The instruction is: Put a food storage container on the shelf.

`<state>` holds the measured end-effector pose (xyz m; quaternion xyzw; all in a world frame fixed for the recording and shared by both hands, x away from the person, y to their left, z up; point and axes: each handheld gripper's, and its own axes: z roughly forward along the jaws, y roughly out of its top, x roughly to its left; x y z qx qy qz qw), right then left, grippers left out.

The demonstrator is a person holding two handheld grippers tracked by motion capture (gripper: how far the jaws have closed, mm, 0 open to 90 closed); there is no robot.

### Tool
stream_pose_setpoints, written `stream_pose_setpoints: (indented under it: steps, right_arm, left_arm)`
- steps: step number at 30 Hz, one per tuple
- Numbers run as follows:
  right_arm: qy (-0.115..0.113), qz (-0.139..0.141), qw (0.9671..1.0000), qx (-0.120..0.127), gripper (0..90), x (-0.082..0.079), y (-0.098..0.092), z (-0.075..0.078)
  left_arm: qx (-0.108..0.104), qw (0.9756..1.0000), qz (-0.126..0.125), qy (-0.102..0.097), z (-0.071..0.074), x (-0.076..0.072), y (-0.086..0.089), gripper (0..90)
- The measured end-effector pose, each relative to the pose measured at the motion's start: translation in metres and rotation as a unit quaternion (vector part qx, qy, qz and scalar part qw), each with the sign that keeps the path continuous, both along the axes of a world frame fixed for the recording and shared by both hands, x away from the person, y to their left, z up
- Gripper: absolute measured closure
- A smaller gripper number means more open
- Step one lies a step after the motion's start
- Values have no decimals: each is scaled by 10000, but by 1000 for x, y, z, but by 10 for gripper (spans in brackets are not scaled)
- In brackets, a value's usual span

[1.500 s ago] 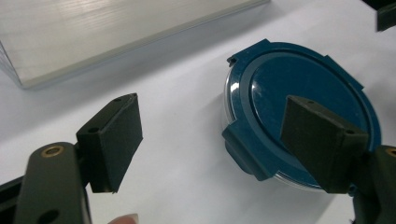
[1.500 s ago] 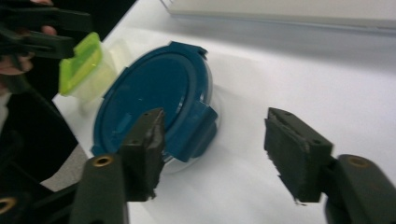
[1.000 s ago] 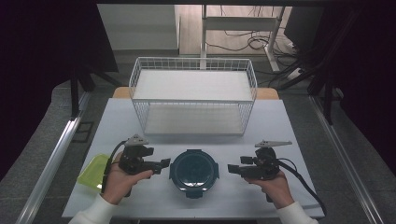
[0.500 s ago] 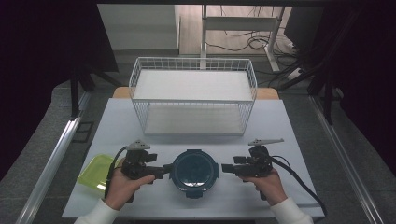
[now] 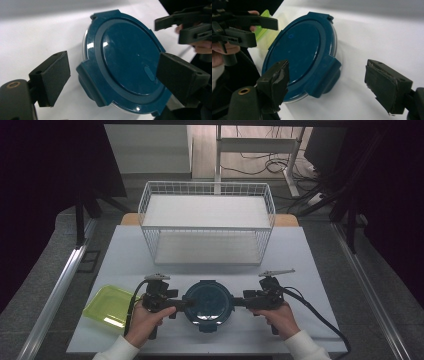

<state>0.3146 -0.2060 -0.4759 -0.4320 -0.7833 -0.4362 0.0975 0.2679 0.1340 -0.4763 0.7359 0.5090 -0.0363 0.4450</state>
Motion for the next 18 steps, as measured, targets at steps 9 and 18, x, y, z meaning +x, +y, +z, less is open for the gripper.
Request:
stream_pose_setpoints:
  steps: [9, 18]
  right_arm:
    - [272, 26, 9994, 227, 204, 4, 8, -8]
    - [407, 108, 9991, 79, 190, 8, 26, -18]
  left_arm:
    - [-449, 9982, -74, 387, -13, 6, 4, 127]
    - [-477, 9972, -106, 561, -23, 10, 0, 130]
